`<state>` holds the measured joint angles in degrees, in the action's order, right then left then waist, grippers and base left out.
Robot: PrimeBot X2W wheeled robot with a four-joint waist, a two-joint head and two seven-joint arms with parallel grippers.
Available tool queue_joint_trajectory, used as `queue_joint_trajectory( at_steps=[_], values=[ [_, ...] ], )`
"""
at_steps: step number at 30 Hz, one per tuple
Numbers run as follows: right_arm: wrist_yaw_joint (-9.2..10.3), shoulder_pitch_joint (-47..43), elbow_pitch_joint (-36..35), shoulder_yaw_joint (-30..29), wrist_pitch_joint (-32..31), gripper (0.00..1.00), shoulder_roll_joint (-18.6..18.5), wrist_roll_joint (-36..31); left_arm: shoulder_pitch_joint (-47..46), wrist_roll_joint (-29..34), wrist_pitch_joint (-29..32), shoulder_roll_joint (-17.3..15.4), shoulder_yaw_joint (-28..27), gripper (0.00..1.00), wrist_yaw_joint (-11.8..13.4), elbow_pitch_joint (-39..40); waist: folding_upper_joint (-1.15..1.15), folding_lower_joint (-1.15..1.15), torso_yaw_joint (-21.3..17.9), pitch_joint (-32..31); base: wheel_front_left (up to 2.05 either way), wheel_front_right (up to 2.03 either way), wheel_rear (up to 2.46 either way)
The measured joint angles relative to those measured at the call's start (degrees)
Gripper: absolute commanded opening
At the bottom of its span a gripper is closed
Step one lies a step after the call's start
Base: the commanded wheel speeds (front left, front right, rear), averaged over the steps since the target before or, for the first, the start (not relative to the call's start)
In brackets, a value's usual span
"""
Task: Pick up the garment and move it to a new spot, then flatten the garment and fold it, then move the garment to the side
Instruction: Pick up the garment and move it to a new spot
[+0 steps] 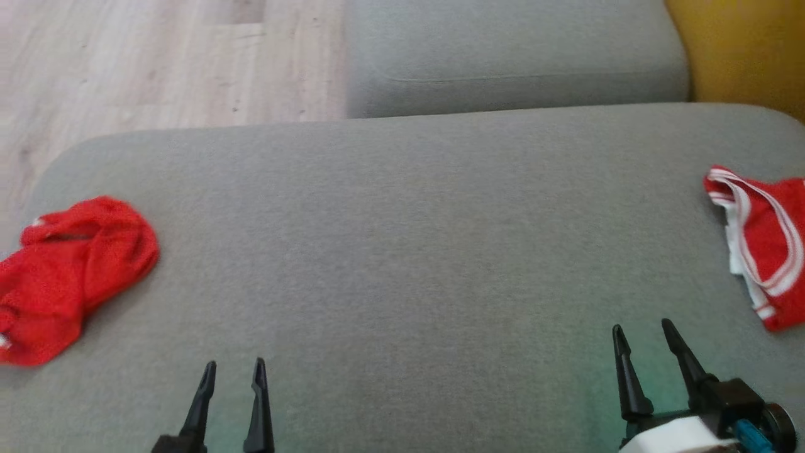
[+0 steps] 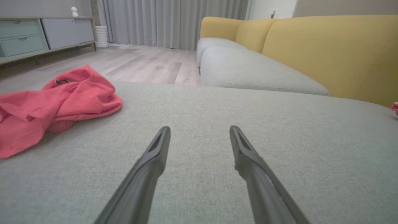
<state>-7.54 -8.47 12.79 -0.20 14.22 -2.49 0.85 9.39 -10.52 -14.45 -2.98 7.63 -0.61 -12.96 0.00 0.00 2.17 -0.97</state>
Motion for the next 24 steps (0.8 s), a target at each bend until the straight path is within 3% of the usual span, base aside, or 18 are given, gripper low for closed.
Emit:
queue_joint_trajectory(
  at_steps=[17,24],
  values=[
    [0.00,0.86,1.58,9.79,0.10,1.00,0.00,2.44,3.39,0.42,0.01,-0.09,-2.65,1.00,-0.40,0.44,0.00,0.00,21.15,-1.08,0.00,0.00,0.00],
    [0.00,1.04,2.15,9.54,0.12,1.00,-0.01,0.75,0.66,-1.20,0.00,-0.02,-5.16,1.00,-1.54,2.69,0.00,0.00,23.63,1.42,0.00,0.00,0.00]
  ],
)
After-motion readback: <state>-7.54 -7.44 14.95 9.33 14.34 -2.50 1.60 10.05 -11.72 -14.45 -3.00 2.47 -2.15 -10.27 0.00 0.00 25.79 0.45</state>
